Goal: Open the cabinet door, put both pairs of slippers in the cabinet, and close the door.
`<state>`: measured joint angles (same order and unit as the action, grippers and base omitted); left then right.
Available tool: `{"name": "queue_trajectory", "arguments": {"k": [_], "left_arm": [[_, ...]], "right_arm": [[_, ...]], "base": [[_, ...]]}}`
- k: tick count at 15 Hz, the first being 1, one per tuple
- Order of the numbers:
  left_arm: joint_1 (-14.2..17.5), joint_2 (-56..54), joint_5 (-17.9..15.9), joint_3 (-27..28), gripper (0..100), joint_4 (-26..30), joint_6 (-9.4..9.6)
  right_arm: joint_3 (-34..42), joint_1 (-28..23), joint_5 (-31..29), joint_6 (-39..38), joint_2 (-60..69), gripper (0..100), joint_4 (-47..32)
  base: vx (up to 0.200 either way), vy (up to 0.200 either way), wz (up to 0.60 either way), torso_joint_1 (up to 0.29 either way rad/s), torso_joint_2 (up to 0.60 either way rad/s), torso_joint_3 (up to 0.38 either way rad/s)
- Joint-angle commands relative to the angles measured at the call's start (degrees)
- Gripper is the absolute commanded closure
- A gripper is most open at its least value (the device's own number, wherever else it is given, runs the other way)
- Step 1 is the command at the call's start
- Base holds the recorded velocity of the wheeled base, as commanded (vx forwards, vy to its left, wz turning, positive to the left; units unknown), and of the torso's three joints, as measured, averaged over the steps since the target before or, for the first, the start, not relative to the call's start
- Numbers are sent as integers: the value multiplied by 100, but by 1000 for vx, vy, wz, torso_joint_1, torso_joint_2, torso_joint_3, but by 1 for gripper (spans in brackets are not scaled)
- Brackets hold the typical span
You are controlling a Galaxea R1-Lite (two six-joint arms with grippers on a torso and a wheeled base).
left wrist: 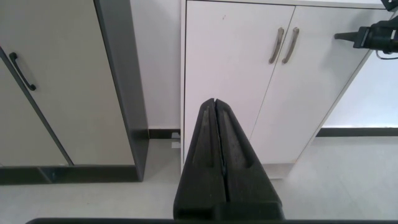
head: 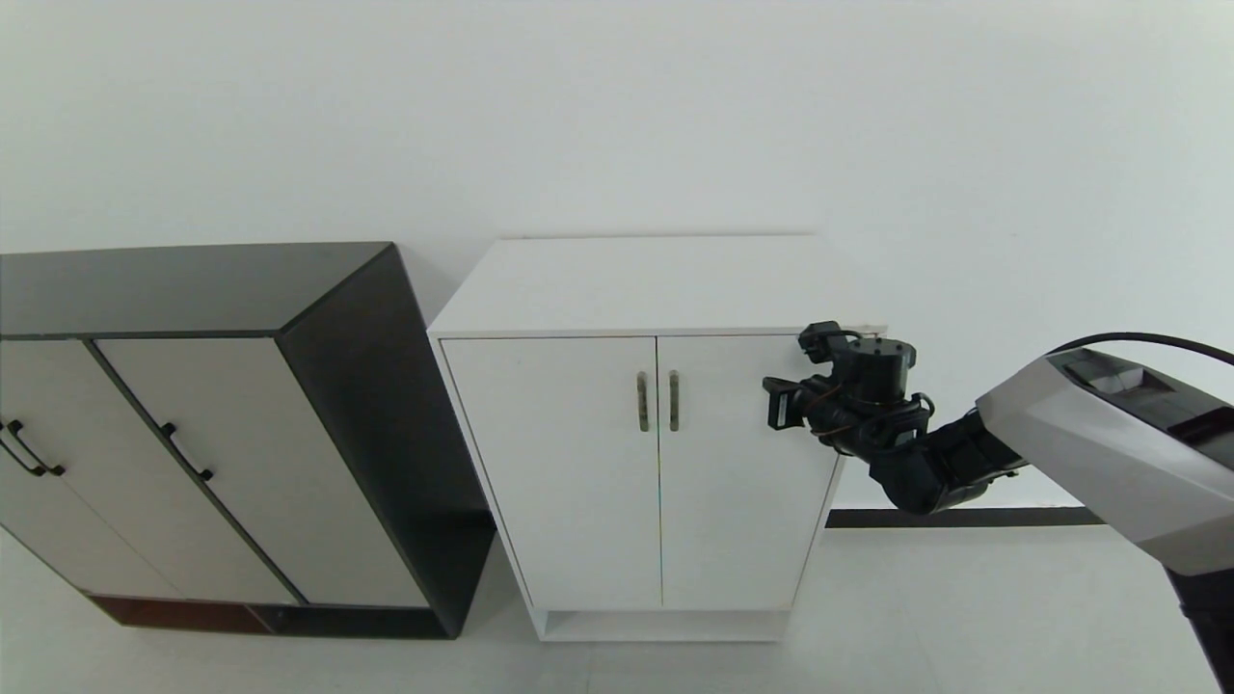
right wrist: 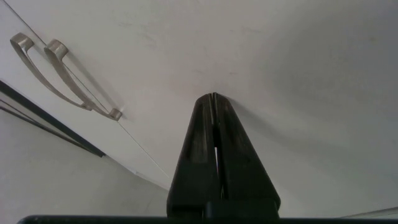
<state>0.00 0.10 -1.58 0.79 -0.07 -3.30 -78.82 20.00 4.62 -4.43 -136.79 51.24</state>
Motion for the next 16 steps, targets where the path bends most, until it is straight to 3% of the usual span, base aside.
{"name": "queue_trajectory", "arguments": {"k": [1,7,10,16], "left_arm": [[0,-1,0,0,100,-1,-4],[0,-1,0,0,100,-1,-4],[0,-1,0,0,100,-1,-4],[0,-1,9,0,100,-1,-12]], "right_arm": [[7,-5,4,-6,-14,100,9],[755,30,-5,3,460,100,167],[1853,30,-49,3,1005,100,703],[3637,-41,-585,21,2280,100,862]], "base": [[0,0,0,0,0,0],[0,0,0,0,0,0],[0,0,0,0,0,0],[0,0,0,0,0,0]]}}
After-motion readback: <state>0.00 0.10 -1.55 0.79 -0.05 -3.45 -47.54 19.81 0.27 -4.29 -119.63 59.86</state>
